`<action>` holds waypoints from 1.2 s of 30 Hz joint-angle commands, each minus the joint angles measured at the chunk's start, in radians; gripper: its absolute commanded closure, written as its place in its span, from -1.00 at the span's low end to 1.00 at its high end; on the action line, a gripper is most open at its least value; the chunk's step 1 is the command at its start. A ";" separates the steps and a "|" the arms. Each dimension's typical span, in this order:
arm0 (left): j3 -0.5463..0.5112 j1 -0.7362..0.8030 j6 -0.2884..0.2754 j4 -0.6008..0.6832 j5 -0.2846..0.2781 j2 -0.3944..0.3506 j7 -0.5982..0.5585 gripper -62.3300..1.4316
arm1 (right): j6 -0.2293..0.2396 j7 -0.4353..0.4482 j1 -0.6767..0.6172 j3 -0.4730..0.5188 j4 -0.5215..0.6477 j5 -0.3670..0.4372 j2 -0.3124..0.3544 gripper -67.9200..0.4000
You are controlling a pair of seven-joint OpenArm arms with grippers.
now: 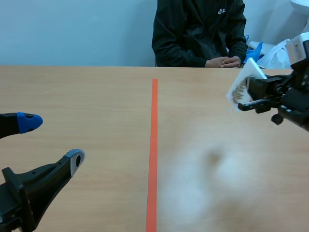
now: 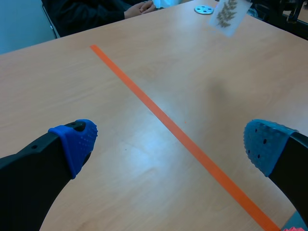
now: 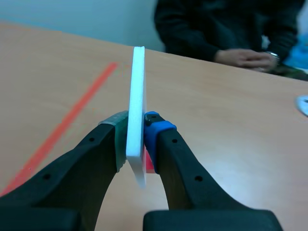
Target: Sort the leaf by its shape. The table is split by an orange tape line. A compound leaf with several leaflets goes to the left side, a simple leaf with one blade goes to the right side. Return to the home posture when a red brick is placed on the table.
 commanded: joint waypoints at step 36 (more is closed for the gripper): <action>0.002 -0.003 -0.002 0.014 -0.006 0.005 -0.021 -1.00 | -0.245 0.003 0.291 -0.013 -0.552 -0.031 0.005 0.92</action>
